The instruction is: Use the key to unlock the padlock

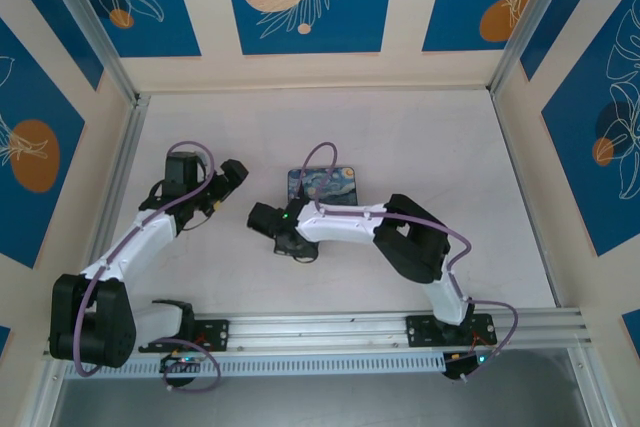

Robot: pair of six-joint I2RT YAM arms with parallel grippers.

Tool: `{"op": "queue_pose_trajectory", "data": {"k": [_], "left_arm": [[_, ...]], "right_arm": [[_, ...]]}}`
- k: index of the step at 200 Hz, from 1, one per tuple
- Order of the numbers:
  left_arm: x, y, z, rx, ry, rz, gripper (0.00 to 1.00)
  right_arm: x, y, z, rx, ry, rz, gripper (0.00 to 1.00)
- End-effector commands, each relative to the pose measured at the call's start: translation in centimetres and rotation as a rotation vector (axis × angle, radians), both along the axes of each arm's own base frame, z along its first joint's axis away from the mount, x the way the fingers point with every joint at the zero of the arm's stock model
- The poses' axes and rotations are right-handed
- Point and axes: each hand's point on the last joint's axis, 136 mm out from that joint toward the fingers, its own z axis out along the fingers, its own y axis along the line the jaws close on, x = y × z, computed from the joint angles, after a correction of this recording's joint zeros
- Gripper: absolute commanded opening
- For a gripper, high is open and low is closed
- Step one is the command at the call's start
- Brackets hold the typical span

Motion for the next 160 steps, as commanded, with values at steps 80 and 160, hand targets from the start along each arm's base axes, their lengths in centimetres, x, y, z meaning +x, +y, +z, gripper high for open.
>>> {"op": "queue_pose_trajectory", "data": {"k": [80, 160], "left_arm": [[-2.1, -4.2, 0.5, -0.067, -0.007, -0.099, 1.00], [-2.3, -13.6, 2.5, -0.249, -0.031, -0.134, 0.98]], "right_arm": [[-1.8, -7.0, 4.9, 0.098, -0.048, 0.023, 0.00], [3.4, -12.1, 10.8, 0.402, -0.135, -0.165, 0.00]]}}
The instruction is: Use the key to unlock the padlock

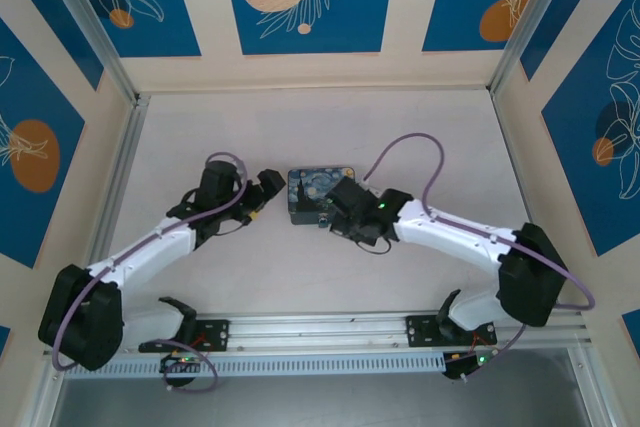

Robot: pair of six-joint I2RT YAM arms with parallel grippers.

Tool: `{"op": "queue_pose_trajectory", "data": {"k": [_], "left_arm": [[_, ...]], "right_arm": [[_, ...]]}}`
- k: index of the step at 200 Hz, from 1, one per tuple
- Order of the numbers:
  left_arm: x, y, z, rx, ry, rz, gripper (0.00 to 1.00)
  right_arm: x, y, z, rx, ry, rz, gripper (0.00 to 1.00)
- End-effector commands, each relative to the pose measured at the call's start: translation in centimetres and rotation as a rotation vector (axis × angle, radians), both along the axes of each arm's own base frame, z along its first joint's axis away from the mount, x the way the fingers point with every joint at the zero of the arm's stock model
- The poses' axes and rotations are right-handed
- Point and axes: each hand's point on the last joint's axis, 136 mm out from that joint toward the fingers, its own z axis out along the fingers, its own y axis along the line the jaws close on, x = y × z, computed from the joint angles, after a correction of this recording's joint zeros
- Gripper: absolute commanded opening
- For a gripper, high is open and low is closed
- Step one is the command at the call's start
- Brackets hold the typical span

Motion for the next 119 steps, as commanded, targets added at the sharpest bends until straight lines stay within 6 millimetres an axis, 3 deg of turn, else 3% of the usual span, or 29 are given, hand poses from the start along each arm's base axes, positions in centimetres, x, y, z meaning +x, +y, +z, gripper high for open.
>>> {"op": "queue_pose_trajectory", "data": {"k": [1, 39, 68, 81, 119], "left_arm": [[1.3, -2.7, 1.8, -0.089, -0.031, 0.041, 0.98], [2.1, -8.7, 3.0, -0.130, -0.049, -0.065, 0.89], [2.5, -12.6, 2.9, -0.140, -0.058, -0.128, 0.76], [2.5, -13.6, 2.8, -0.149, -0.060, -0.140, 0.70], [2.4, -15.1, 2.6, -0.156, -0.069, -0.147, 0.65]], "right_arm": [[1.6, -0.4, 1.9, 0.113, -0.023, -0.024, 0.00], [4.8, -1.6, 4.5, 0.189, -0.044, -0.091, 0.00], [6.3, -2.0, 5.4, 0.215, -0.042, -0.118, 0.00], [6.7, -2.3, 5.4, 0.222, -0.037, -0.132, 0.00], [7.1, -3.0, 5.2, 0.236, -0.030, -0.154, 0.00]]}}
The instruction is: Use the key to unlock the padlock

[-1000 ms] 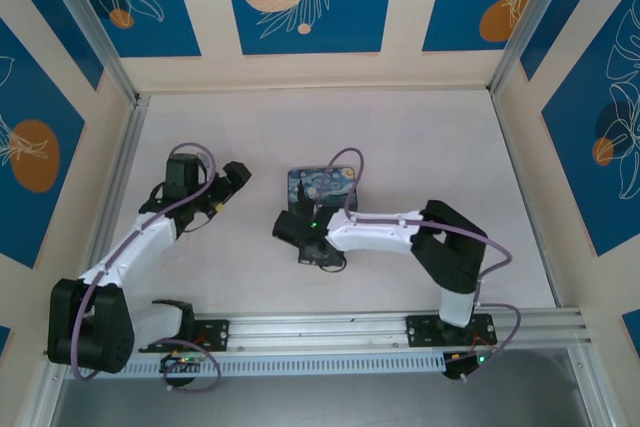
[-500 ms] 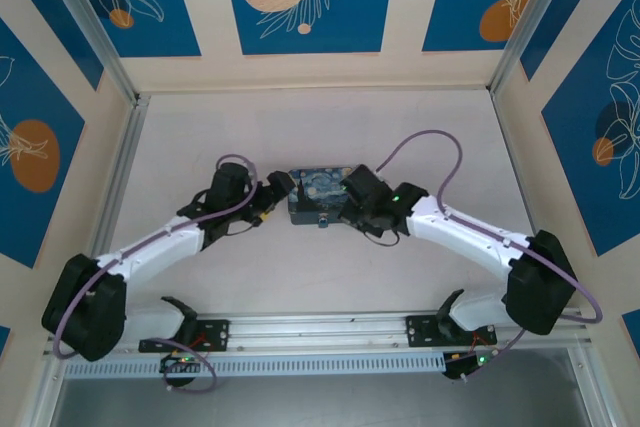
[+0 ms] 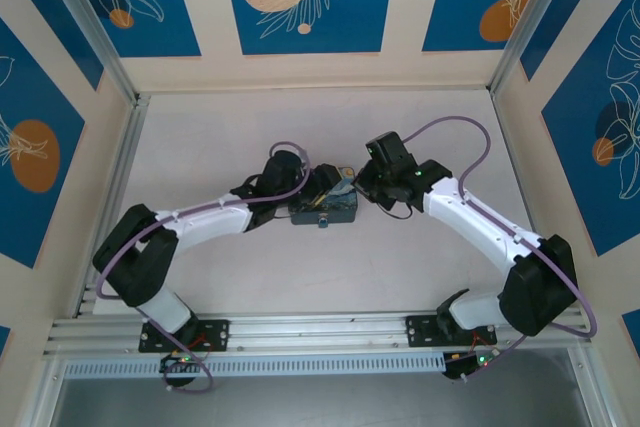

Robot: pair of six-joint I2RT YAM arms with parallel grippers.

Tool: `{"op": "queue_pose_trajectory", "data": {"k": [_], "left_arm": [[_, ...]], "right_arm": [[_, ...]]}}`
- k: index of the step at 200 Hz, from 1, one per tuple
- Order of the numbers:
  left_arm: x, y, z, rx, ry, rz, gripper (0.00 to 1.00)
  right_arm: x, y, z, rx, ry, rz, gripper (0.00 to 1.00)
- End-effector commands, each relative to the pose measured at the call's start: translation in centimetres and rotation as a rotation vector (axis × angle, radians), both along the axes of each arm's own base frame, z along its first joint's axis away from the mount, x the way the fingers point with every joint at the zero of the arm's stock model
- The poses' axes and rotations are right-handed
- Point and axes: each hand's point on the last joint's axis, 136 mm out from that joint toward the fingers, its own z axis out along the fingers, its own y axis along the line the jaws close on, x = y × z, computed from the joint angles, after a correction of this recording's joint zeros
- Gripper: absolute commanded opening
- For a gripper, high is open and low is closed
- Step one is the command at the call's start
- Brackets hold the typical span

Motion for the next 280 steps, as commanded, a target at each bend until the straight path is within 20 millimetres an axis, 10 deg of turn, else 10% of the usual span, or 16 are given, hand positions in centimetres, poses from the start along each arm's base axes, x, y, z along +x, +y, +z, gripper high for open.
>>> {"op": "queue_pose_trajectory", "data": {"k": [1, 280], "left_arm": [[0.6, -1.2, 1.5, -0.037, -0.045, 0.012, 0.64], [0.4, -4.3, 1.5, -0.047, -0.054, -0.021, 0.31]], "right_arm": [[0.1, 0.2, 0.1, 0.021, 0.017, 0.020, 0.00], [0.4, 0.7, -1.2, 0.068, 0.039, 0.025, 0.00]]}}
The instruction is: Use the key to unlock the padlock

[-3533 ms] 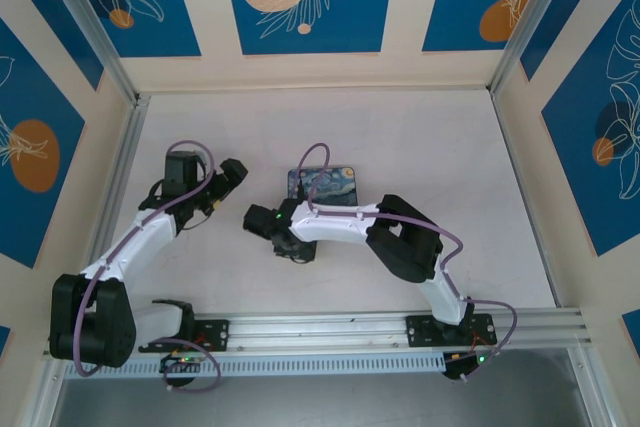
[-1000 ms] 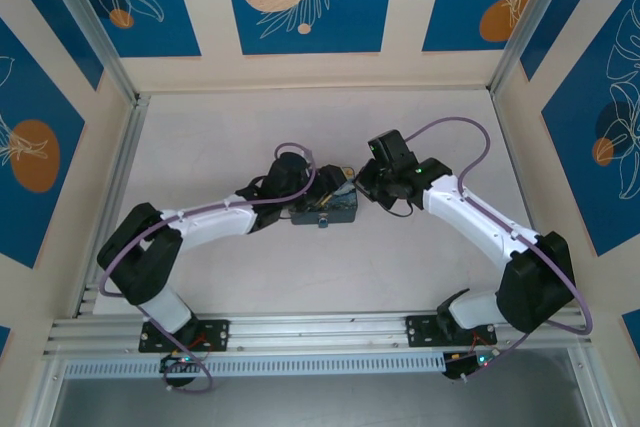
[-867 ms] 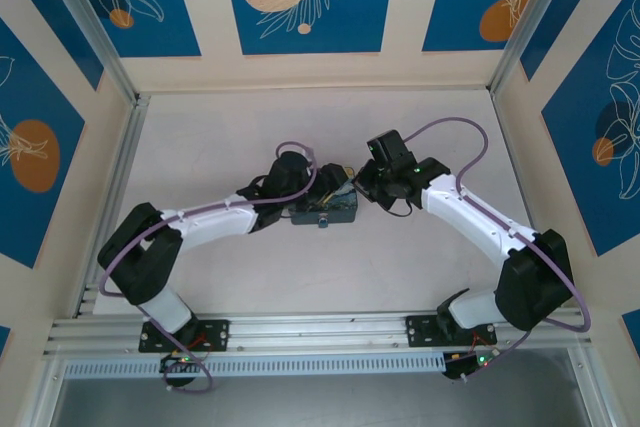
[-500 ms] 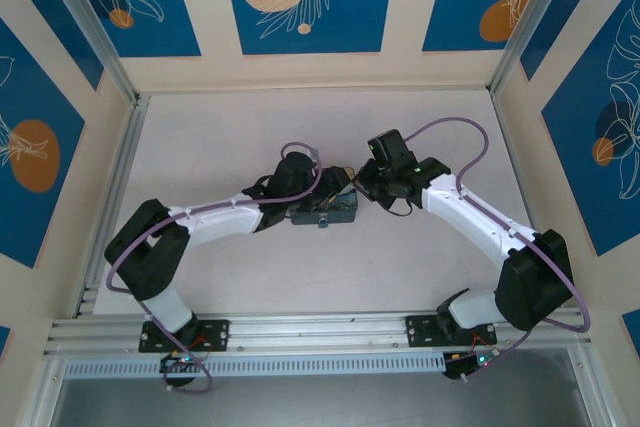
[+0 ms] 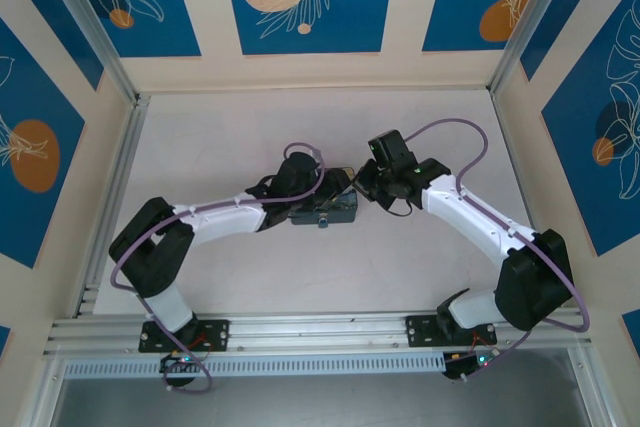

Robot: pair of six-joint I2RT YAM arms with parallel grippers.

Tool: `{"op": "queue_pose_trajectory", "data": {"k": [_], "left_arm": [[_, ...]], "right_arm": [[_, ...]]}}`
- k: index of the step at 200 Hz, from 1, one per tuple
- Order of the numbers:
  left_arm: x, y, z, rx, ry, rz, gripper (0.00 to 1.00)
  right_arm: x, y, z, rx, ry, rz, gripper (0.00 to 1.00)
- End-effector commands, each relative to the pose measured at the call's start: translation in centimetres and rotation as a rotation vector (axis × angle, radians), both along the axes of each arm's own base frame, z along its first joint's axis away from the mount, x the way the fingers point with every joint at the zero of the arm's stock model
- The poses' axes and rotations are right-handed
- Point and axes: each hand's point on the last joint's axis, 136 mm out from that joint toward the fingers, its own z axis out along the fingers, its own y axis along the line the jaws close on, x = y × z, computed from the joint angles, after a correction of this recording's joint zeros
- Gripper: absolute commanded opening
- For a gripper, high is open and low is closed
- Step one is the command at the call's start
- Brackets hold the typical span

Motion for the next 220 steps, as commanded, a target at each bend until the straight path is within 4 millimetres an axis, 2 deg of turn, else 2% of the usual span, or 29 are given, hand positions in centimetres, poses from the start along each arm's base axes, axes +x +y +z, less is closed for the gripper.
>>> {"op": "queue_pose_trajectory", "data": {"k": [1, 93, 103, 106, 108, 109, 113, 129, 147, 152, 160, 162, 177, 191, 220], "left_arm": [[0.2, -1.2, 1.3, -0.023, -0.031, -0.005, 0.31], [0.1, -1.6, 1.2, -0.022, -0.029, -0.015, 0.00], [0.1, -1.5, 1.3, -0.017, -0.039, -0.020, 0.00], [0.1, -1.4, 1.3, -0.013, -0.045, -0.021, 0.00], [0.1, -1.3, 1.3, -0.010, -0.048, -0.023, 0.00], [0.1, -1.3, 1.3, -0.008, -0.050, -0.024, 0.00], [0.1, -1.2, 1.5, -0.002, -0.060, -0.028, 0.00], [0.1, -0.7, 2.1, 0.039, -0.119, -0.062, 0.00], [0.2, -0.2, 3.4, 0.093, -0.203, -0.127, 0.00], [0.1, -0.2, 3.9, 0.105, -0.238, -0.155, 0.00], [0.0, -0.2, 4.6, 0.125, -0.283, -0.195, 0.00], [0.1, -0.1, 4.8, 0.132, -0.295, -0.204, 0.00], [-0.2, -0.1, 6.1, 0.159, -0.383, -0.278, 0.00], [0.0, 0.2, 7.1, 0.171, -0.437, -0.311, 0.00], [0.7, 0.8, 9.6, 0.086, -0.528, -0.326, 0.00]], "right_arm": [[-0.2, 0.3, -0.4, 0.016, 0.008, 0.017, 0.00], [0.0, -0.1, -0.6, 0.015, 0.015, -0.002, 0.01], [0.0, -0.7, -0.7, 0.016, 0.014, -0.020, 0.16], [0.0, -0.9, -0.7, 0.018, 0.014, -0.026, 0.23], [0.1, -1.2, -0.6, 0.023, 0.010, -0.032, 0.31], [0.1, -1.2, -0.6, 0.023, 0.010, -0.032, 0.31], [0.1, -1.6, -0.5, 0.032, 0.002, -0.041, 0.42], [0.1, -2.8, 0.0, 0.061, -0.037, -0.056, 0.52], [0.3, -4.0, 1.2, 0.114, -0.109, -0.056, 0.72], [0.4, -4.4, 1.6, 0.128, -0.130, -0.056, 0.78], [0.6, -4.6, 2.3, 0.151, -0.177, -0.040, 0.97], [0.7, -4.6, 2.5, 0.158, -0.191, -0.036, 1.00], [1.3, -4.5, 4.1, 0.217, -0.278, 0.011, 1.00], [1.9, -3.5, 5.7, 0.305, -0.362, 0.094, 1.00], [2.6, -2.2, 9.1, 0.494, -0.563, 0.230, 0.99]]}}
